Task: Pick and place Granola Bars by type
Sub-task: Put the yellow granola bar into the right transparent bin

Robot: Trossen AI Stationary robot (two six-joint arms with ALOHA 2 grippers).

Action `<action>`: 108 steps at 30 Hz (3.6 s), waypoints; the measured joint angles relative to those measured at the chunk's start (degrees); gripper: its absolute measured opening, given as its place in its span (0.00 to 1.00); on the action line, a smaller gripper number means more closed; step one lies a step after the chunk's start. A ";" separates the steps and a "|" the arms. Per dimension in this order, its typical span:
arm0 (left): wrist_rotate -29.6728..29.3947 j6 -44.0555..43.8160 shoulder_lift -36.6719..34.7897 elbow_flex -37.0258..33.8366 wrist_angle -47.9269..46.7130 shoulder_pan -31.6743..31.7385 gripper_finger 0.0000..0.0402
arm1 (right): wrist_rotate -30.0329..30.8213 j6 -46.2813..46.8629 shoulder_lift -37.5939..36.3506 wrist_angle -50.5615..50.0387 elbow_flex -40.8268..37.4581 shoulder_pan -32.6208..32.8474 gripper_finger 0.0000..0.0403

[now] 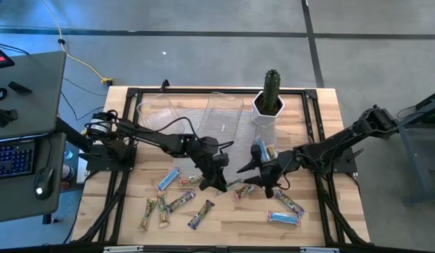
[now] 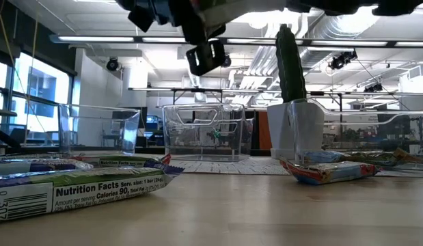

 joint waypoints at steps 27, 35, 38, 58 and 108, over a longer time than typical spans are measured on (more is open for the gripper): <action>-1.01 -1.92 -0.11 1.29 -1.71 -0.74 0.23 | 3.49 0.48 -1.21 -1.41 -0.02 0.44 0.41; -3.16 -1.54 -0.11 1.29 0.15 -0.74 0.23 | -1.89 4.34 -3.16 -3.86 -0.02 2.91 0.41; -3.31 -0.88 -0.11 1.25 2.24 -0.74 0.23 | -0.03 4.53 -2.55 -4.09 -0.04 3.05 0.41; -5.63 1.80 -0.11 1.21 8.87 -0.79 0.23 | -4.83 4.32 0.59 1.91 -0.04 1.14 0.41; -6.81 7.18 -0.07 1.21 5.95 -0.85 0.23 | -4.46 3.21 1.01 3.93 0.02 1.14 0.13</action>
